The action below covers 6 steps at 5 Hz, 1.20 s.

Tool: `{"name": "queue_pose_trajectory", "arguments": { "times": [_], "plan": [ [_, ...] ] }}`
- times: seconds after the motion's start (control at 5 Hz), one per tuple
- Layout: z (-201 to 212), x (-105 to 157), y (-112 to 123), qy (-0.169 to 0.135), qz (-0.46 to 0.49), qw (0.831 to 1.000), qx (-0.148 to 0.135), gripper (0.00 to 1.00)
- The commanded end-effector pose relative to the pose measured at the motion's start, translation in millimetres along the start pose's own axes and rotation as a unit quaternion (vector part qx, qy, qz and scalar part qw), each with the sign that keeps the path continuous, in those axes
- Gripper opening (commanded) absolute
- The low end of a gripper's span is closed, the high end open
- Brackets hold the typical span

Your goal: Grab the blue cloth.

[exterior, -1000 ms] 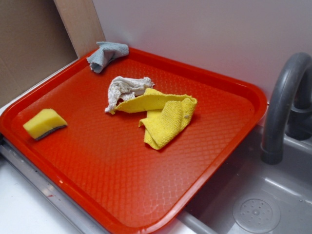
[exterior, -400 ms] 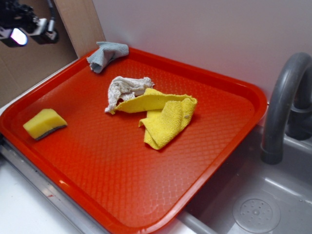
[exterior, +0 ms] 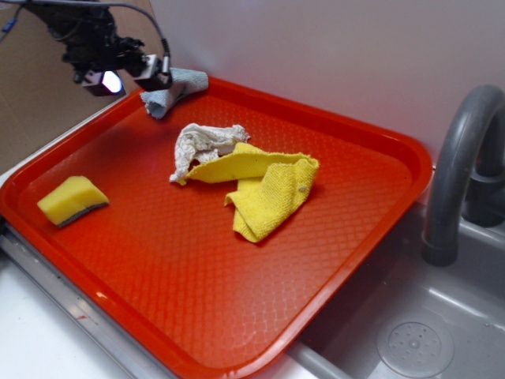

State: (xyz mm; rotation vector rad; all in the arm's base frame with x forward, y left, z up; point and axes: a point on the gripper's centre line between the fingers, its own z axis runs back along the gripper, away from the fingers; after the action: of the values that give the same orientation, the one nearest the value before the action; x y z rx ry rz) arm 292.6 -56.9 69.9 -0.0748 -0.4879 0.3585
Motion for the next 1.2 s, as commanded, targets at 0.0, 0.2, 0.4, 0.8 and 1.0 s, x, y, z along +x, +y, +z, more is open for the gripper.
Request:
{"name": "queue_pose_trajectory", "arguments": {
  "times": [0.0, 0.2, 0.4, 0.8, 1.0],
  "plan": [
    [-24, 31, -18, -0.015, -0.017, 1.000, 0.007, 1.00],
    [-32, 30, -15, -0.010, -0.016, 1.000, 0.012, 0.80],
    [-34, 25, -17, -0.012, -0.039, 0.999, 0.029, 0.00],
    [-22, 30, -12, 0.006, -0.041, 0.997, 0.071, 0.00],
    [3, 26, -17, 0.054, -0.063, 0.995, 0.061, 0.00]
  ]
}}
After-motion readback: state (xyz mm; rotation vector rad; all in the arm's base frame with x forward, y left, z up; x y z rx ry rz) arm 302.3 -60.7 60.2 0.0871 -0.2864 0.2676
